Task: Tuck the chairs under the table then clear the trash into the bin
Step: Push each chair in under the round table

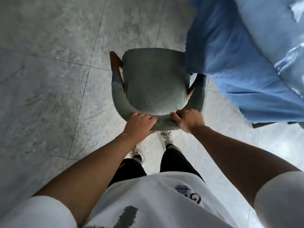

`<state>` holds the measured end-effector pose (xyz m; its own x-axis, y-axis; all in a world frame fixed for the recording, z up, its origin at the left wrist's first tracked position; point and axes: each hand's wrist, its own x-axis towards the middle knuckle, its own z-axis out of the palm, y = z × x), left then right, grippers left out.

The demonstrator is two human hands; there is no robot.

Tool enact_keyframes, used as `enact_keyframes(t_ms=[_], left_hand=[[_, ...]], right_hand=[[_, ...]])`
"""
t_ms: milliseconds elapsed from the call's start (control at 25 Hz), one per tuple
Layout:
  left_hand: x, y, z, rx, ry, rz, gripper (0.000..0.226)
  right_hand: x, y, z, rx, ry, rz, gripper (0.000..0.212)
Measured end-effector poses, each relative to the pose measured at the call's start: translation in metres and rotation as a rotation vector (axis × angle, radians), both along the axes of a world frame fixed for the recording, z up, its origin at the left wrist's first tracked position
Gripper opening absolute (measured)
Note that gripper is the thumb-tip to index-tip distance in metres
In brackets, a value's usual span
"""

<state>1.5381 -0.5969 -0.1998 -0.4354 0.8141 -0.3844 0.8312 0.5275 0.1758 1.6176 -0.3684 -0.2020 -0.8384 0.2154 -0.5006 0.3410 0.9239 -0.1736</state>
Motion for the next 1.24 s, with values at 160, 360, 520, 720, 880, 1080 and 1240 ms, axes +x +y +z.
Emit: enact_keyframes(t_ms=[160,360,520,720,880,1080,1240], left_hand=[[-0.012,-0.037,0.000,0.016,0.009,-0.087,0.052],[-0.032,-0.082,0.003,-0.027,-0.023,-0.147,0.064],[-0.042,-0.108,0.006,-0.010,-0.089,-0.135,0.081],[-0.052,-0.135,0.003,0.106,-0.079,-0.169,0.084],[-0.063,-0.152,-0.014,0.375,-0.029,-0.211,0.055],[-0.072,-0.161,-0.029,0.515,0.033,-0.270,0.044],[-0.080,-0.160,-0.031,0.592,0.001,-0.347,0.048]], right_hand=[[0.008,-0.046,0.006,-0.029,0.038,-0.124,0.056],[0.011,-0.104,0.010,-0.054,0.055,-0.226,0.062],[0.011,-0.140,0.015,-0.065,0.079,-0.256,0.062],[0.024,-0.180,0.018,-0.073,0.188,-0.333,0.053],[0.036,-0.213,0.012,-0.039,0.254,-0.461,0.060],[0.037,-0.268,-0.003,0.127,0.343,-0.590,0.045],[0.029,-0.278,-0.007,0.223,0.363,-0.712,0.040]])
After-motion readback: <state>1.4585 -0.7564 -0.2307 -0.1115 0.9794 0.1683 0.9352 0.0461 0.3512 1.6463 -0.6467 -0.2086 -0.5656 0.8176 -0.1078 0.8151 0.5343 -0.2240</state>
